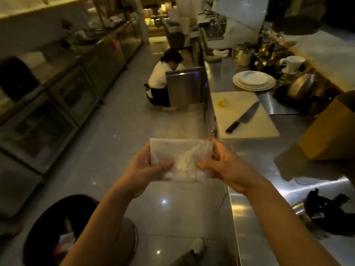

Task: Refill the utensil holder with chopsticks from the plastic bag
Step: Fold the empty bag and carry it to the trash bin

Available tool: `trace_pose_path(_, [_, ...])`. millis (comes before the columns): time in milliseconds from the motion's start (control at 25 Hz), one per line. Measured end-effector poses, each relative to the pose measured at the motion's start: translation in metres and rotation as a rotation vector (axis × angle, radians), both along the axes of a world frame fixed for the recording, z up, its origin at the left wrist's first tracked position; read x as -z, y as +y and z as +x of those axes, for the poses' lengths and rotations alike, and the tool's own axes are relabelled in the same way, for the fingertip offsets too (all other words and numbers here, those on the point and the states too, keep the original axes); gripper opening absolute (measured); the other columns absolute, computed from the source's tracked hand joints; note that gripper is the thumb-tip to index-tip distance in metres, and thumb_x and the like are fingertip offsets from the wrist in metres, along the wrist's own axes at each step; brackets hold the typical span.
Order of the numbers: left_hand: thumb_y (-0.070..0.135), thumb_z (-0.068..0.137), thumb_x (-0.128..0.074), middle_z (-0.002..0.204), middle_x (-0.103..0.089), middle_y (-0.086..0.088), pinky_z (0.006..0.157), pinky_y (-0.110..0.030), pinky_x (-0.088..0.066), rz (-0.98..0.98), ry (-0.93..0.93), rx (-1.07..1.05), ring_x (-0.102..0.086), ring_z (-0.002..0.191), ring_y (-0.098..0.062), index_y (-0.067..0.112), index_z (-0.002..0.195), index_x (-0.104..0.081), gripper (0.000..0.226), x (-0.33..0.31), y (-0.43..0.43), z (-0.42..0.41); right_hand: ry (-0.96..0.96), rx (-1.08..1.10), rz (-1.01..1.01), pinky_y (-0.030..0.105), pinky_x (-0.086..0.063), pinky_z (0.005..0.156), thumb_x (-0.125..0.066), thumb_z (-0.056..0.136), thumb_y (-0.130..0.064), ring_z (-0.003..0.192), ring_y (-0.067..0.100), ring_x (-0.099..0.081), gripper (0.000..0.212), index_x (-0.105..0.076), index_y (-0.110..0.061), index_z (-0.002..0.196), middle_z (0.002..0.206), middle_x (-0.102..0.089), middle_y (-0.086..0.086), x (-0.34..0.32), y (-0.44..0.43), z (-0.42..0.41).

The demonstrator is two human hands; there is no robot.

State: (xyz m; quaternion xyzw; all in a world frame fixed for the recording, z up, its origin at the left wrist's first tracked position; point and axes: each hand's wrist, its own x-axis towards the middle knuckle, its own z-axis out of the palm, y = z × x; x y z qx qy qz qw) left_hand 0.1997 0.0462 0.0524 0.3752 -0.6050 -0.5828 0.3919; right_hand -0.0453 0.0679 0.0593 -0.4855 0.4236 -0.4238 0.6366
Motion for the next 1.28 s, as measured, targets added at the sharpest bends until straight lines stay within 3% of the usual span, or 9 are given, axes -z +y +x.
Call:
trace_pose_path(160, [0.005,0.082,-0.070,0.101,-0.072,-0.006,0.070,-0.043,-0.061,0.037,0.037,-0.202,-0.070,0.088,-0.023,0.026,0.112,-0.068,0.036,0.007,0.059,0.057,0.021,-0.171,-0.006,0.037,-0.058,0.062,-0.074,0.076,0.003,0.091,0.022,-0.070,0.047,-0.059,-0.029,0.108,0.103,-0.065,0.009,0.015,0.007,0.064])
trace_pose_path(320, [0.007,0.078,-0.075,0.087,-0.070,-0.010,0.066,-0.034,-0.057,0.093,0.080,-0.455,-0.066,0.077,-0.021,0.013,0.102,-0.072,0.025,0.030,0.108,0.099,0.042,-0.304,-0.017,0.041,-0.059,0.059,-0.069,0.074,0.014,0.080,0.016,-0.071,0.051,-0.069,-0.034,0.089,0.082,-0.069,-0.006,0.021,0.013,0.125])
trace_pose_path(480, [0.006,0.075,-0.073,0.082,-0.074,-0.005,0.069,-0.034,-0.057,0.130,0.080,-0.640,-0.068,0.077,-0.019,0.013,0.089,-0.079,0.017,0.052,0.151,0.146,0.122,-0.444,-0.009,0.040,-0.058,0.063,-0.058,0.078,0.018,0.073,0.019,-0.067,0.045,-0.072,-0.025,0.079,0.076,-0.068,0.001,0.036,0.026,0.196])
trace_pose_path(640, [-0.008,0.082,-0.065,0.086,-0.077,-0.003,0.072,-0.029,-0.058,0.208,0.114,-0.821,-0.071,0.081,-0.015,0.014,0.091,-0.080,0.028,0.082,0.188,0.208,0.246,-0.549,0.049,0.036,-0.050,0.061,-0.050,0.079,0.020,0.068,0.023,-0.061,0.048,-0.074,-0.019,0.064,0.065,-0.067,0.004,0.063,0.040,0.284])
trace_pose_path(760, [-0.008,0.084,-0.063,0.081,-0.078,0.003,0.067,-0.021,-0.055,0.266,0.110,-0.873,-0.072,0.078,-0.008,0.024,0.082,-0.082,0.037,0.108,0.215,0.270,0.346,-0.620,0.077,0.036,-0.049,0.063,-0.047,0.077,0.019,0.073,0.026,-0.060,0.052,-0.075,-0.020,0.056,0.068,-0.068,0.008,0.086,0.056,0.361])
trace_pose_path(920, [-0.012,0.084,-0.063,0.083,-0.078,0.002,0.070,-0.024,-0.057,0.312,0.092,-0.884,-0.073,0.081,-0.011,0.025,0.082,-0.082,0.042,0.134,0.236,0.327,0.459,-0.659,0.129,0.031,-0.049,0.060,-0.049,0.077,0.015,0.080,0.028,-0.062,0.051,-0.072,-0.021,0.049,0.074,-0.070,0.018,0.106,0.068,0.427])
trace_pose_path(1000, [-0.008,0.085,-0.064,0.086,-0.078,-0.003,0.072,-0.029,-0.058,0.353,0.136,-0.902,-0.073,0.083,-0.015,0.021,0.085,-0.082,0.034,0.147,0.243,0.353,0.491,-0.680,0.167,0.034,-0.046,0.063,-0.050,0.077,0.014,0.081,0.031,-0.060,0.049,-0.072,-0.021,0.050,0.083,-0.069,0.028,0.114,0.074,0.458])
trace_pose_path(1080, [-0.004,0.084,-0.066,0.088,-0.078,-0.007,0.072,-0.031,-0.058,0.397,0.217,-0.933,-0.073,0.084,-0.019,0.014,0.090,-0.081,0.024,0.161,0.247,0.376,0.476,-0.678,0.225,0.033,-0.046,0.061,-0.049,0.076,0.015,0.079,0.029,-0.059,0.047,-0.073,-0.020,0.057,0.082,-0.069,0.022,0.124,0.075,0.482])
trace_pose_path(1280, [0.010,0.083,-0.070,0.101,-0.075,-0.011,0.073,-0.033,-0.058,0.599,0.406,-0.997,-0.071,0.089,-0.023,0.004,0.111,-0.068,0.029,0.197,0.239,0.399,0.407,-0.648,0.470,0.043,-0.060,0.077,-0.060,0.083,0.012,0.100,0.033,-0.064,0.039,-0.062,-0.012,0.113,0.111,-0.064,0.013,0.146,0.059,0.504])
